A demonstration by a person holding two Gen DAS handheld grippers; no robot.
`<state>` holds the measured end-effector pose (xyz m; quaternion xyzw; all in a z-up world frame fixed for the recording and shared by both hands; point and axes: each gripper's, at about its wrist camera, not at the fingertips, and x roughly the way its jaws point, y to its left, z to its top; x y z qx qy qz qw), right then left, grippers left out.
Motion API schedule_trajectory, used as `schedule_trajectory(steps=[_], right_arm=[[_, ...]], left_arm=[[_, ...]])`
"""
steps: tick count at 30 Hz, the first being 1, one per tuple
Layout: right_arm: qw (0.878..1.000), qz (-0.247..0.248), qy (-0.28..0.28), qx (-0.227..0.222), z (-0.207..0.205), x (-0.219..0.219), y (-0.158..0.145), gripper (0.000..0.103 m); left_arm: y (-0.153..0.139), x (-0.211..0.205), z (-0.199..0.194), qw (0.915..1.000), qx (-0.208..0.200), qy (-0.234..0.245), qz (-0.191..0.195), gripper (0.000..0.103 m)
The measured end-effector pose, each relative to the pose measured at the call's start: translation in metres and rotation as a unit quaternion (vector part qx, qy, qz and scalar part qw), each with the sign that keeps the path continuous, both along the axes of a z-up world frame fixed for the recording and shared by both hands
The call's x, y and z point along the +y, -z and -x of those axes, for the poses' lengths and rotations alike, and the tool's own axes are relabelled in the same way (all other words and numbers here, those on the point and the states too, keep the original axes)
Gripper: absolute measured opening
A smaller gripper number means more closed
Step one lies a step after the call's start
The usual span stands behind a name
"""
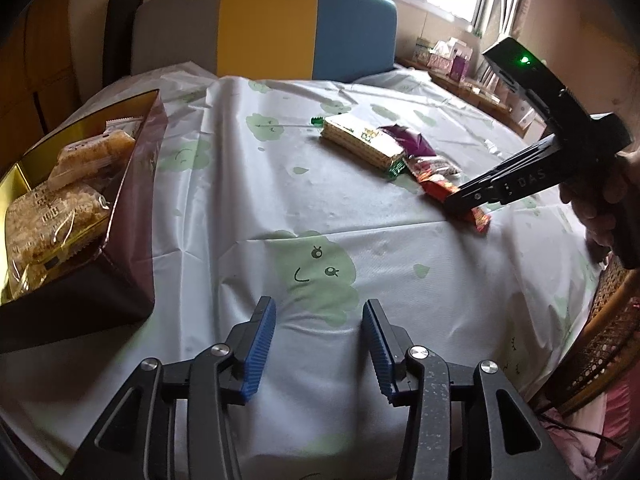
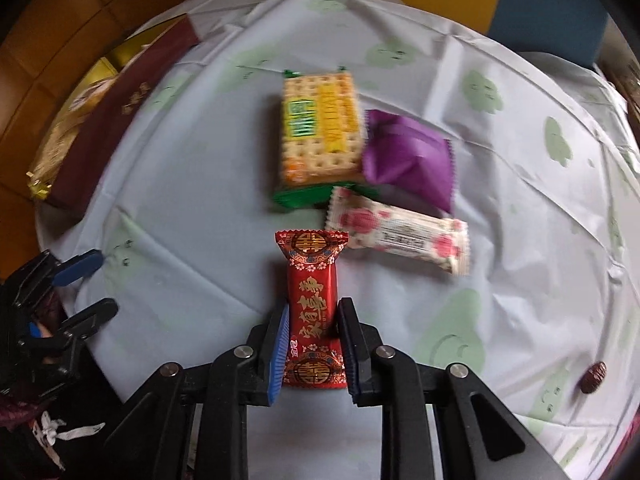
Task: Organize snacks
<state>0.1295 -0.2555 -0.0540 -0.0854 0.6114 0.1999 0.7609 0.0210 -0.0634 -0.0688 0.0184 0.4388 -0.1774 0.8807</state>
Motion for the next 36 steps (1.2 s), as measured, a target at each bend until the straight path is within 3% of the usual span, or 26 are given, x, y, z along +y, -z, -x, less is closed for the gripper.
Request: schedule_trajectory(steps=[3,4,6,7,14,19,26,36], right_arm=[[1.000,-0.003,0.021,0.013,-0.006,-0.011,0.001,0.030],[1.000,-0.005,0.026,0.014,-0.008,-0.016,-0.001,0.041],[0.999,-0.004,0.039,0.005,-0.011,-0.023,-0.006,0.053],[0.999,-0.012,0.045,0.007,-0.012,-0.026,-0.007,0.054],[0.993,-0.041,0.113,-0.007,-0.023,-0.059,-0.025,0.054],[0.983,-0.070,0.168,-0.037,-0.019,-0.084,-0.043,0.054],[0.967,-0.073,0.242,-0.037,-0.028,-0.116,-0.046,0.054],[0.961,-0.081,0.261,-0.040,-0.024,-0.116,-0.043,0.054]], left_arm=[[-0.005,-0.003,-0.007,0.9996,0.025,-0.008,-0.003,0.047],[-0.006,-0.003,-0.010,0.9994,0.033,-0.012,0.001,0.047],[-0.011,-0.003,-0.018,0.9985,0.046,-0.031,0.002,0.047],[-0.014,-0.003,-0.021,0.9982,0.048,-0.037,0.004,0.047],[-0.036,-0.022,-0.059,0.9959,0.065,-0.059,0.022,0.047],[-0.046,-0.043,-0.103,0.9905,0.094,-0.087,0.050,0.047],[-0.043,-0.078,-0.161,0.9802,0.138,-0.126,0.063,0.047],[-0.026,-0.121,-0.199,0.9786,0.147,-0.143,0.007,0.053]])
